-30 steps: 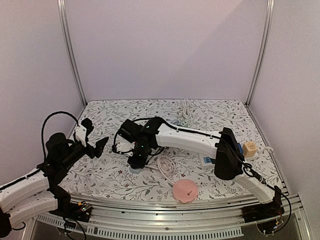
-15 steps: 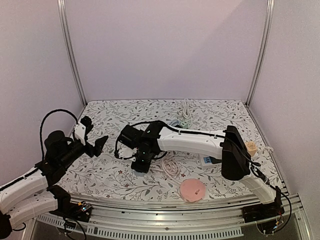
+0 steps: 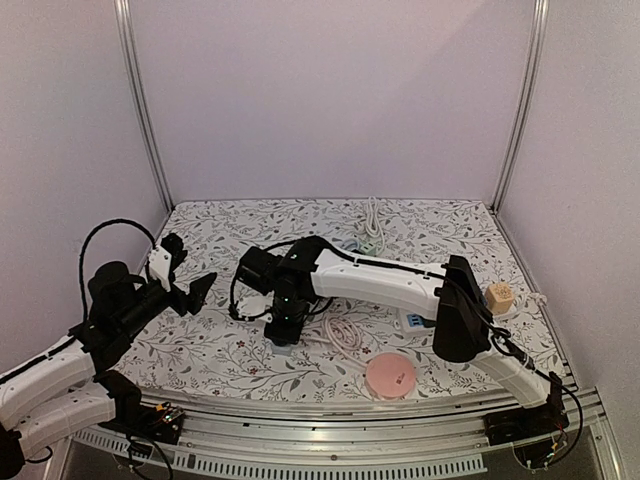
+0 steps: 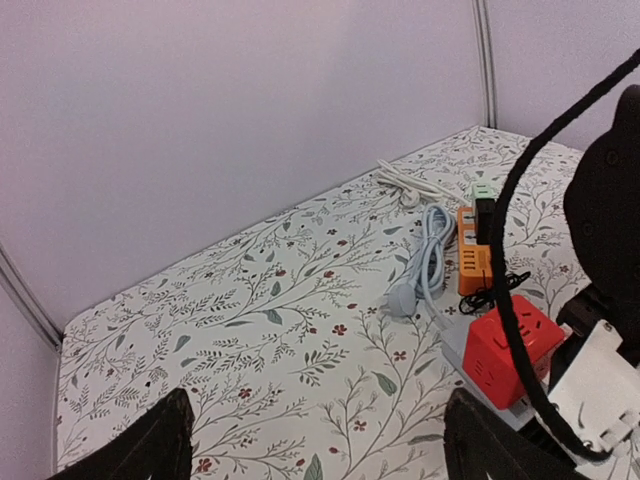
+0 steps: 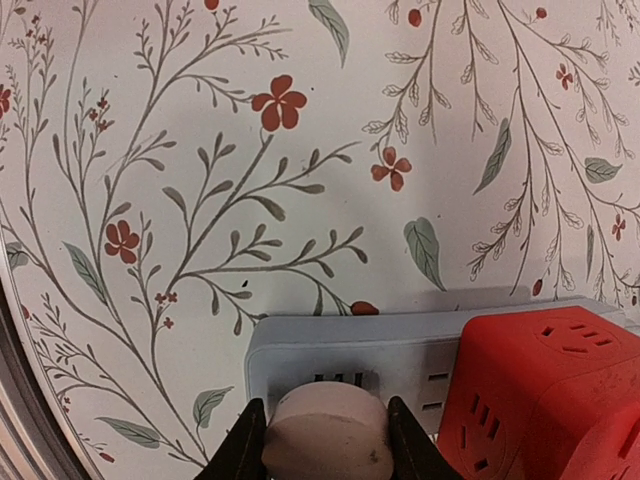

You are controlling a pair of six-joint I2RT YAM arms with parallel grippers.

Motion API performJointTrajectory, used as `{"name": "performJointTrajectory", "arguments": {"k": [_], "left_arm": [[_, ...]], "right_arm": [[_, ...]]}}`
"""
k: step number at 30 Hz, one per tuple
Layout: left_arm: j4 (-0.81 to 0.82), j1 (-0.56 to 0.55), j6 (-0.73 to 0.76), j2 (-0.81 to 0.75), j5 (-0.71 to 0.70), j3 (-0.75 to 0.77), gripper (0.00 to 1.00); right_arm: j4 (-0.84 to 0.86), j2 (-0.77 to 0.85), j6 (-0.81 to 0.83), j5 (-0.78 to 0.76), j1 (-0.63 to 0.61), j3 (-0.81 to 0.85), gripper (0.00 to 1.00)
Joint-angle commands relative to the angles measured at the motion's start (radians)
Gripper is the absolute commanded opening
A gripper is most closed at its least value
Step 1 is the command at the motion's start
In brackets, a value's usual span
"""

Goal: Insert the plug
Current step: Insert the plug into the socket.

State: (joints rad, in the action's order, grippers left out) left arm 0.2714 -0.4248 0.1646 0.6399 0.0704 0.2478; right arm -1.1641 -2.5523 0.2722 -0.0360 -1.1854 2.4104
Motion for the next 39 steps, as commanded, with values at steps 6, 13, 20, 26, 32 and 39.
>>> {"name": "performJointTrajectory", "arguments": {"k": [6, 13, 20, 26, 32, 39], "left_arm": [[0.003, 0.011, -0.002, -0.004, 0.019, 0.001, 0.85], [0.013, 0.011, -0.007, -0.001, 0.029, -0.003, 0.85], [0.006, 0.012, -0.004, -0.004, 0.028, -0.003, 0.85], [0.006, 0.012, -0.004, -0.003, 0.032, -0.005, 0.85], [0.006, 0.012, -0.007, -0.006, 0.038, -0.005, 0.85], [0.004, 0.012, -0.007, -0.005, 0.045, -0.005, 0.85]], "right_arm": [[-0.094, -0.167, 0.039, 0.096, 0.017, -0.122, 0.08], [-0.097, -0.221, 0.008, 0.061, 0.015, -0.115, 0.06], [-0.145, -0.275, -0.010, 0.061, 0.019, -0.097, 0.10], [-0.106, -0.157, -0.028, -0.007, 0.018, -0.109, 0.40], [-0.058, -0.026, -0.033, -0.067, 0.005, -0.110, 0.54], [0.016, 0.100, -0.039, -0.051, -0.011, -0.100, 0.63]]}}
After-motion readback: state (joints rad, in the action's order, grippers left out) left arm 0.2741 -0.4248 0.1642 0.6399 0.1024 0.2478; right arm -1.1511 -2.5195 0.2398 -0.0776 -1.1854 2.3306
